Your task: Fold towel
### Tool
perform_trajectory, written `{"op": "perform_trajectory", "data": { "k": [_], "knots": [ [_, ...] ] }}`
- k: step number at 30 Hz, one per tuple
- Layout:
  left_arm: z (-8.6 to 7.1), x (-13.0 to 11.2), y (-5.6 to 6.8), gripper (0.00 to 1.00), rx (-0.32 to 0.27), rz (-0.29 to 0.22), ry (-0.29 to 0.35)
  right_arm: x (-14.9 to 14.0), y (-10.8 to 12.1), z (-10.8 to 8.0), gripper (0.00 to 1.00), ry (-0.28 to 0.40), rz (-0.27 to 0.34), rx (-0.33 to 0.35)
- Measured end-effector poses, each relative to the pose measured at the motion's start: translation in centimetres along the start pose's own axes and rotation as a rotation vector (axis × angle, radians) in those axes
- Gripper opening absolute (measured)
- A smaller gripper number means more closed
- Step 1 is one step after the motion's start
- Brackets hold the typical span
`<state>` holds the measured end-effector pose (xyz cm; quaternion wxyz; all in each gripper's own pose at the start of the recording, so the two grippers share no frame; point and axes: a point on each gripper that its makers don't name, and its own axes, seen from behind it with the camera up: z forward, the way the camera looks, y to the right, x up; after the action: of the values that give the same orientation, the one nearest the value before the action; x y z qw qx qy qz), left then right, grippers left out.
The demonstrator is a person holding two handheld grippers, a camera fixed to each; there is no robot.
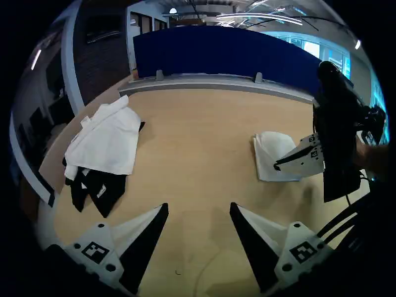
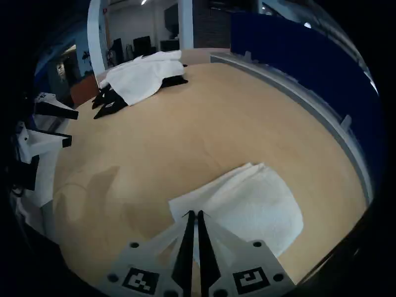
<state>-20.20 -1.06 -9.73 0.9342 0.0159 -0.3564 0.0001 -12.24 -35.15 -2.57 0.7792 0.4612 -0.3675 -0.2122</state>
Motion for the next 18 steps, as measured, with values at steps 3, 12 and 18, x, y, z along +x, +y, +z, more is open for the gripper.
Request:
{"op": "perform_trajectory", "data": {
  "k": [3, 12, 18],
  "knots": [
    [0.1, 0.2, 0.0, 0.92, -0.002, 0.003, 0.001, 0.1, 0.1, -0.1, 0.06, 0.002, 0.001, 0.002],
    [0.3, 0.4, 0.0, 0.92, -0.002, 0.007, 0.002, 1.0, -0.1, -0.9, 0.41, 0.037, -0.003, 0.009],
    [0.3, 0.2, 0.0, 0.92, -0.001, 0.01, 0.0, 1.2, 0.1, -1.8, 0.68, 0.057, -0.008, -0.015]
  ]
}}
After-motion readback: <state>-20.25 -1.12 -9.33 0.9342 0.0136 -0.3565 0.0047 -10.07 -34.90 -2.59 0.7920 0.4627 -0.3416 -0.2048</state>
